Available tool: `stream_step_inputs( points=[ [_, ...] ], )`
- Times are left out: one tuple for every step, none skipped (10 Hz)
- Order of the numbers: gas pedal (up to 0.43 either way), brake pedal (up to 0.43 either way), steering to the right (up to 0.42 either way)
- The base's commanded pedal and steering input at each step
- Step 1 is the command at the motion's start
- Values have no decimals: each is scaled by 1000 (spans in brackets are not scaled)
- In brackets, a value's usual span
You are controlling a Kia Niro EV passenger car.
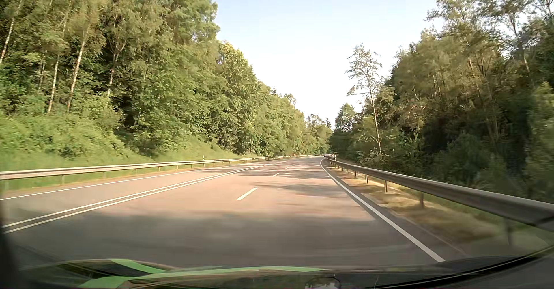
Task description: Follow the waypoints while adhering to traffic rules and regulations
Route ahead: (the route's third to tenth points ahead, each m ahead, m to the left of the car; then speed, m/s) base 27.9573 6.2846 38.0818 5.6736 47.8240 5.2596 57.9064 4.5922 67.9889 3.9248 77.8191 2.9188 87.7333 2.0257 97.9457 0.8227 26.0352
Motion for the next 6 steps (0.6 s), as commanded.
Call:
stream_step_inputs(
  points=[
    [409, 0, 6],
    [409, 0, 6],
    [409, 0, 6],
    [409, 0, 6],
    [421, 0, 6],
    [421, 0, 6]
  ],
)
